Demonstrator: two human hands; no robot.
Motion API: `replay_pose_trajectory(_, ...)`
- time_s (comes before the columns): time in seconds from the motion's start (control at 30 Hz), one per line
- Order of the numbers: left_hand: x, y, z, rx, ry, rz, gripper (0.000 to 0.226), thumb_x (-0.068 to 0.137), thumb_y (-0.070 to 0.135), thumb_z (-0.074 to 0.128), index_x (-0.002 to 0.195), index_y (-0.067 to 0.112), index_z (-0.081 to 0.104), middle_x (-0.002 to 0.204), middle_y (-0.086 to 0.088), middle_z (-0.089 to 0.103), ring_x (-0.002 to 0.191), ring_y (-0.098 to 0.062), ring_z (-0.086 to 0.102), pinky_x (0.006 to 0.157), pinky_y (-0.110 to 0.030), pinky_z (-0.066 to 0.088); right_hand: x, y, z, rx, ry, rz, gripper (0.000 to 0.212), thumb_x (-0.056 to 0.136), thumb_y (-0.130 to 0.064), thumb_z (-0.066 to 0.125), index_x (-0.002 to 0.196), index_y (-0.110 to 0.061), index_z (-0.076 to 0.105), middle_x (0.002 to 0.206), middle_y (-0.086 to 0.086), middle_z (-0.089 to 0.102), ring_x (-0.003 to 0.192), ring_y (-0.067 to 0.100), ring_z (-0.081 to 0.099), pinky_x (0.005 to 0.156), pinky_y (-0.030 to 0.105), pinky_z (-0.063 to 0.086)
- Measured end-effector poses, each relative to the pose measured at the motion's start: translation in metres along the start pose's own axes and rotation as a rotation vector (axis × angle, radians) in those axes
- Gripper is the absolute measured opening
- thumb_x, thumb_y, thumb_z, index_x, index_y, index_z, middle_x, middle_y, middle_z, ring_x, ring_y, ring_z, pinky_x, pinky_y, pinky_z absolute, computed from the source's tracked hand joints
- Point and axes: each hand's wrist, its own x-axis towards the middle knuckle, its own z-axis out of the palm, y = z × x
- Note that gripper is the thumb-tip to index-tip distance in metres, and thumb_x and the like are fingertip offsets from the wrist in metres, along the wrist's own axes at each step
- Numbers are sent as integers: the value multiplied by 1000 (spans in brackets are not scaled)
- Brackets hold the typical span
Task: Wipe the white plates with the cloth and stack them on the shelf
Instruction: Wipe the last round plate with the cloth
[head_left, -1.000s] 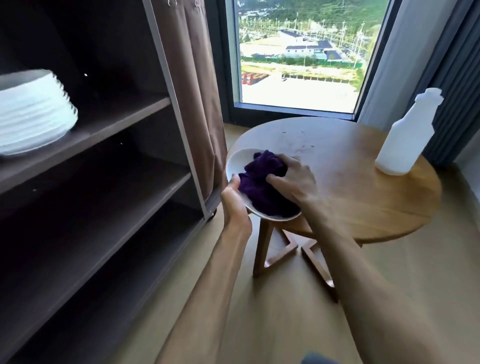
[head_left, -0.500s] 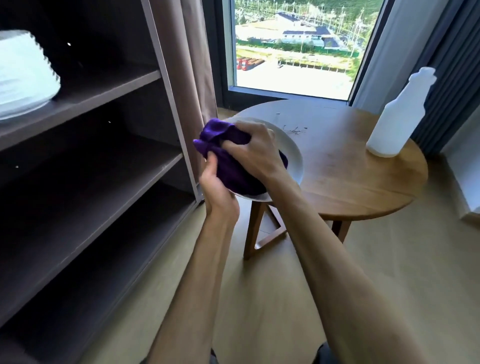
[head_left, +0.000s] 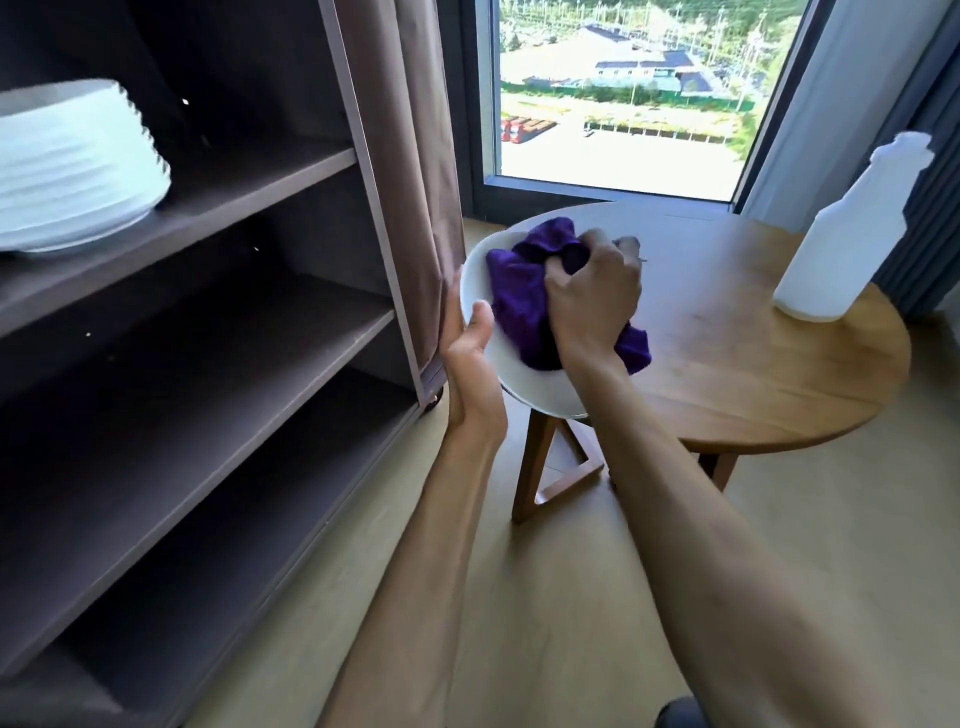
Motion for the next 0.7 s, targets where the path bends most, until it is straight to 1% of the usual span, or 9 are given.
replay_pose_trajectory(0.1,5,-1,-2,-90,-23,-24,35,107,25,42,137,17,59,128,-12,69,122,-29,65,105,-47,52,-4,-31,8,185,-62,-117,14,80,-33,69,87,-22,74,91,2,64,80,12,58,72,24,44)
replay_pose_trajectory(0.17,6,1,-8,-160,-27,-55,46,108,35,40,147,13,51,133,-13,67,124,-26,64,96,-38,55,-15,-49,12,258,-171,-205,14,77,-36,72,84,-24,76,87,-1,64,74,8,57,70,21,42)
replay_pose_trajectory(0.2,8,2,-13,-212,-43,-47,55,107,45,39,151,12,46,140,-14,62,129,-27,60,97,-37,54,-21,-53,14,272,-227,-227,14,76,-36,73,84,-25,77,84,-2,65,74,9,58,71,23,43)
replay_pose_trajectory(0.27,11,7,-22,-302,-78,3,73,101,62,35,155,13,40,148,-13,55,137,-28,54,106,-41,48,-31,-53,17,305,-367,-244,13,73,-36,72,78,-24,75,74,-5,64,73,11,59,76,31,48)
replay_pose_trajectory(0.37,12,9,-32,-385,-38,31,76,101,67,27,147,9,45,135,-14,61,127,-28,60,103,-40,50,-45,-44,19,231,-537,-250,20,76,-31,72,62,-18,64,59,0,55,67,19,54,74,44,51)
replay_pose_trajectory(0.47,13,9,-35,-405,-46,34,76,100,69,29,138,7,49,132,-19,58,124,-33,60,103,-43,50,-48,-41,17,154,-594,-250,19,77,-33,73,72,-15,72,65,1,64,76,23,60,79,43,52)
replay_pose_trajectory(0.53,17,9,-34,-404,-34,30,76,99,71,28,127,6,53,123,-18,61,117,-33,63,100,-43,52,-46,-44,13,111,-614,-227,17,75,-37,72,78,-21,77,73,-2,69,83,23,62,81,42,54)
replay_pose_trajectory(0.63,21,1,-33,-422,-70,-15,76,95,77,29,113,8,57,116,-17,61,115,-36,60,108,-50,46,-38,-42,7,33,-691,-162,11,76,-34,74,78,-24,78,76,-4,70,87,22,64,82,43,56)
replay_pose_trajectory(0.7,20,-6,-31,-415,-78,-99,80,91,80,33,113,7,57,115,-19,60,115,-38,57,110,-54,42,-33,-34,-3,-30,-746,-98,9,76,-29,73,76,-20,77,75,-2,70,87,22,64,81,42,58)
